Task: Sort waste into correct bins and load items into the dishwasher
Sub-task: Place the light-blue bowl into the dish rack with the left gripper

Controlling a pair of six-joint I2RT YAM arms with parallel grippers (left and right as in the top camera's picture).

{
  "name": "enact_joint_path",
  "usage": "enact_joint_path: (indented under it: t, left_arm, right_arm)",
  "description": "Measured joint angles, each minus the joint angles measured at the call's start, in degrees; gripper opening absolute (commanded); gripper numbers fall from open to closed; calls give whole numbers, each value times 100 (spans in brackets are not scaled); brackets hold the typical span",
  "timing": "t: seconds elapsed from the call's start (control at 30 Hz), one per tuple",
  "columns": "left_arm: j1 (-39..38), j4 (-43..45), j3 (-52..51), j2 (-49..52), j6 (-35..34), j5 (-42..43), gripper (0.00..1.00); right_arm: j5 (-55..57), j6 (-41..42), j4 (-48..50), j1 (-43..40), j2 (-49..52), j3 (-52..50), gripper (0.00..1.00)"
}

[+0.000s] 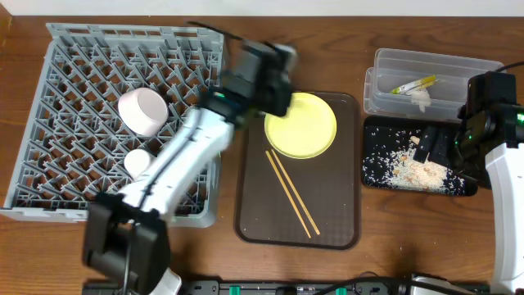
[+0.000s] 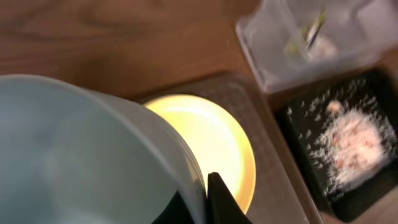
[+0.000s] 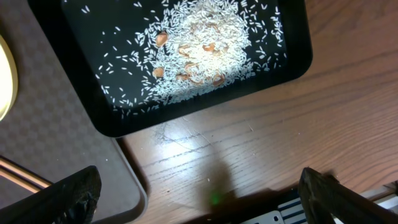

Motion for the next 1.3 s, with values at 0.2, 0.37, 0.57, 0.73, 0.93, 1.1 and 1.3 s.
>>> enact_joint_path:
  t: [0.2, 0.37, 0.57, 0.73, 0.93, 1.1, 1.3]
  left_arm:
    - [1919, 44, 0, -151, -127, 2168, 8]
    - [2951, 114, 0, -63, -455, 3263, 8]
    - [3633, 481, 0, 584, -907, 4671, 8]
    - [3882, 691, 0, 1187, -1397, 5322, 8]
    - [4201, 737, 0, 1375, -1587, 5672, 11]
    - [4520, 710, 0, 1604, -1683, 5729, 51]
    - [4957, 721, -2, 1700, -1692, 5657, 79]
  right_arm:
    - [0, 0, -7, 0, 0, 0, 99]
    - [0, -2, -39, 0, 0, 0, 99]
    - [0, 0, -44, 0, 0, 0, 99]
    - [0, -2, -42, 0, 0, 0, 99]
    - [0, -2, -44, 0, 0, 0, 99]
    - [0, 0, -44, 0, 0, 0, 99]
    - [-2, 0, -50, 0, 0, 0, 99]
